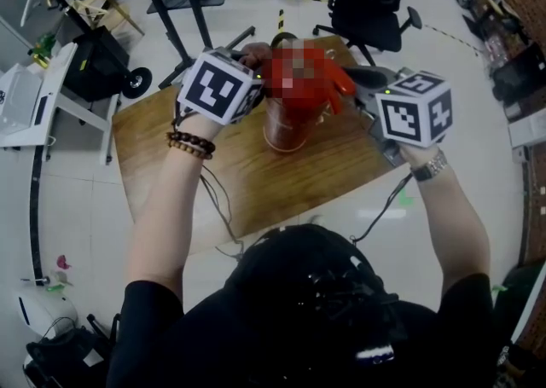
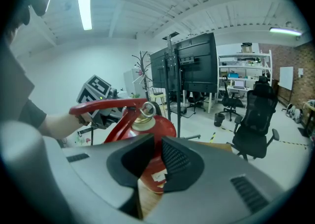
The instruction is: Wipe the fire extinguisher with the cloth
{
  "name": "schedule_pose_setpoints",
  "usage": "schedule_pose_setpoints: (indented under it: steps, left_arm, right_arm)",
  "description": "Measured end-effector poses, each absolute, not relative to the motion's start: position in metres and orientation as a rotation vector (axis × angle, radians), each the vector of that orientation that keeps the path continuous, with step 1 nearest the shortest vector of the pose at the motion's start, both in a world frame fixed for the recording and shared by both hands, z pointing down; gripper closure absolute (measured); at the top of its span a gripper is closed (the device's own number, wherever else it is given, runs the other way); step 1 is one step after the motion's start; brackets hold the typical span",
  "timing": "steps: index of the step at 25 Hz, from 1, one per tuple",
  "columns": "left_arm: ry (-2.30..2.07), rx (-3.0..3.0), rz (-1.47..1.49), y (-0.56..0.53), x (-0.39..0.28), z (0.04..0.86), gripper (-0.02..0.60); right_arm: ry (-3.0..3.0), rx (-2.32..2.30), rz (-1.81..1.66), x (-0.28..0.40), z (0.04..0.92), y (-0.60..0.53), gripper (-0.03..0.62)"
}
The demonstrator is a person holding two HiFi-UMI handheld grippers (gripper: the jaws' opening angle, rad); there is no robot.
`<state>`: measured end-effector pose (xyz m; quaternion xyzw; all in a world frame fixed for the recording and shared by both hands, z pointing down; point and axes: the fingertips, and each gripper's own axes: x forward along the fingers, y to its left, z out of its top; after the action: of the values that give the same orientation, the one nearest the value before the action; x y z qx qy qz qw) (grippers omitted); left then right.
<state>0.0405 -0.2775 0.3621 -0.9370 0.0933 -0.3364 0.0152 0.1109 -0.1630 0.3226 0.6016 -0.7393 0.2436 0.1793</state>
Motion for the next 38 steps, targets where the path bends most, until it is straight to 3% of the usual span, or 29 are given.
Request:
schedule_pose_setpoints:
  steps: [13, 38]
  left_arm:
    - [0.106, -3.092, -1.089, -0.273, 0.049, 0.42, 0.494]
    - [0.074, -3.081, -1.562, -0.275, 0.03, 0.604, 0.494]
  right_arm:
    - [-2.084, 1.718, 0.694, 0.111, 0.322, -0.161, 0.539]
    - [-2.091, 1.757, 0.698, 0.111, 0.322, -0.162, 0.539]
